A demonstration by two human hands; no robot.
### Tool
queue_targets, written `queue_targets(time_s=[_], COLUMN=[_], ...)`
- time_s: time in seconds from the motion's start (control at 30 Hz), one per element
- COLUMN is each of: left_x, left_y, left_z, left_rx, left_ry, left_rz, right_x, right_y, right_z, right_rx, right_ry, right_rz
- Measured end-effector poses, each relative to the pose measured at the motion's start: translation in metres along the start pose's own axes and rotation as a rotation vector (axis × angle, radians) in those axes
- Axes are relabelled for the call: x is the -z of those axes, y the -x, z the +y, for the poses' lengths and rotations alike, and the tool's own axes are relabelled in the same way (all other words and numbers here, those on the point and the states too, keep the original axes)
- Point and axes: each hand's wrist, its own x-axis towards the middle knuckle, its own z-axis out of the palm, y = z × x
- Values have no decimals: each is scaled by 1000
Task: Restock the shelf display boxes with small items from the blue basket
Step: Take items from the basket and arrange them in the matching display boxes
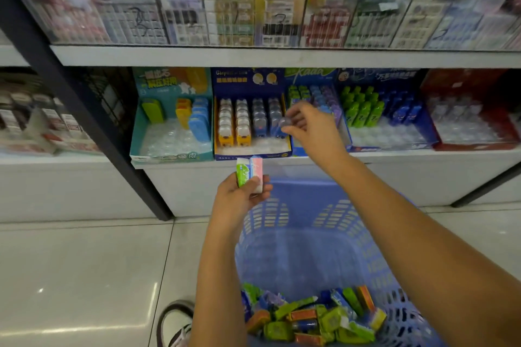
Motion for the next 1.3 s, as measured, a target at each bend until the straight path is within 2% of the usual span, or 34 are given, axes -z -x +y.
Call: queue_targets(time_s=[0.23, 0.4, 0.57, 0.7, 0.77, 0.93, 1.1, 1.17, 1.23, 1.3], left_x=[6, 4, -3, -9, -9, -10, -21, -24, -28, -31], left_y=[-2, -3, 3, 14, 20, 30, 32, 31, 31, 30], left_z=[0, 5, 13, 18, 19, 19, 20, 17, 14, 11], left_rx=[-12, -18, -5, 12, 14, 7, 17, 10, 7, 14], left_ry=[68, 127, 162, 228, 251, 227, 209, 205, 217, 212], left_rz=[-8, -11, -33, -53, -53, -52, -52, -44, -27, -5], right_x=[-12, -16, -19, -16, -14, -9, 2, 7, 16, 26], right_y=[-28, -28, -21, -21, -24, -30, -26, -8, 18, 46], right_z=[11, 8, 9, 9, 10, 3, -17, -24, -29, -31], right_rx=[84, 236, 197, 54, 50, 175, 134, 120, 140, 188], right_ry=[199, 323, 245, 124, 192, 487, 633, 533, 328, 151], right_rz=[-160, -161, -116, -95, -124, -183, -298, -244, -126, -149])
